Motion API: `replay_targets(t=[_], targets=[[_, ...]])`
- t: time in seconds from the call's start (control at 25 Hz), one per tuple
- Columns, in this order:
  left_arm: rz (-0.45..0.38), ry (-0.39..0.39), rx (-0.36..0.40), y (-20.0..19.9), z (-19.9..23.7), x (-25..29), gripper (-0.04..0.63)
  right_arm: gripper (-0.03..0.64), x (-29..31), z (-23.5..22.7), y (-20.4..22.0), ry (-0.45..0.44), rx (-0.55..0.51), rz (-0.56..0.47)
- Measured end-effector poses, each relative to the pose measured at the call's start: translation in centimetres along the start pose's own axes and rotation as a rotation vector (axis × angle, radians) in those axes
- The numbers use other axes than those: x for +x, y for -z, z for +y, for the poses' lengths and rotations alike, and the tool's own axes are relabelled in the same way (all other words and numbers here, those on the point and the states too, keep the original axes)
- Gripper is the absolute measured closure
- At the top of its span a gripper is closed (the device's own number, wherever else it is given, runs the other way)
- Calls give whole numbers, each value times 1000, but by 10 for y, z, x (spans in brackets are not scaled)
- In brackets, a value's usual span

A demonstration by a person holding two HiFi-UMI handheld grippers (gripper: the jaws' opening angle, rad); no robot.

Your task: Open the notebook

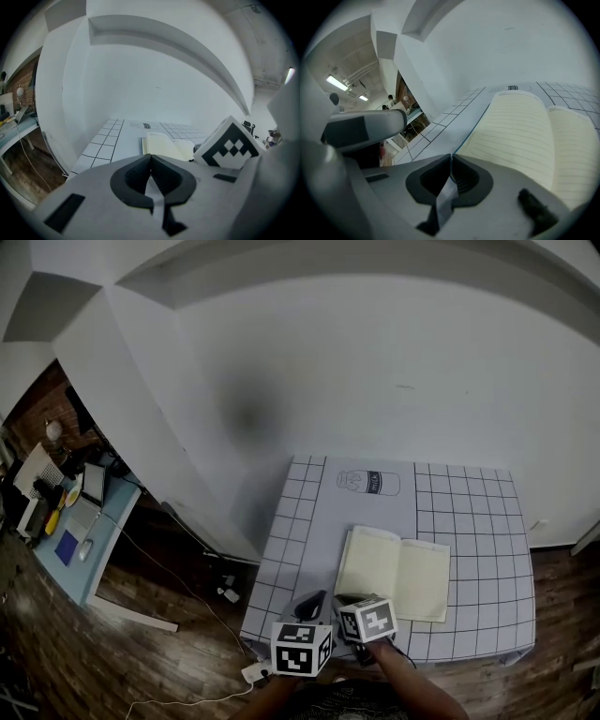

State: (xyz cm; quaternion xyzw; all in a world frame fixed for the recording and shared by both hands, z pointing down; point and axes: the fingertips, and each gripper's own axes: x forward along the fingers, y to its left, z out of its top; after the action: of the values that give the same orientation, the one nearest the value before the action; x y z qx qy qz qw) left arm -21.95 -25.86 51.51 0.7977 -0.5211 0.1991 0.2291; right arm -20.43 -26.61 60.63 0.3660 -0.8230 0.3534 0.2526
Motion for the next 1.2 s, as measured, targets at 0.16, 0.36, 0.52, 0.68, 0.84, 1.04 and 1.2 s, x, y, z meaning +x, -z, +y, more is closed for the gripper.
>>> replay_targets(t=[0.16,0.36,0.52,0.68,0.84,1.04,1.2], targets=[[9,-3,2,2,2,3,584,597,4,-2,1,-15,26,39],[9,5,11,2,-1,3,584,577,4,7,5,-52,2,56],[1,12,17,0,-5,3,584,556,2,16,5,-81,-20,19],[1,17,16,1,-8,0,584,555,-4,18,5,-69,-35,-29],[-3,23,12,3,-12,-4,584,555,-17,16,0,-49,-28,-88],[-3,41,6,6,-21,-9,584,557,-37,13,0,-20,-22,-141],[2,67,0,10,-33,-13,584,564,-54,11,3,6,-17,-166]])
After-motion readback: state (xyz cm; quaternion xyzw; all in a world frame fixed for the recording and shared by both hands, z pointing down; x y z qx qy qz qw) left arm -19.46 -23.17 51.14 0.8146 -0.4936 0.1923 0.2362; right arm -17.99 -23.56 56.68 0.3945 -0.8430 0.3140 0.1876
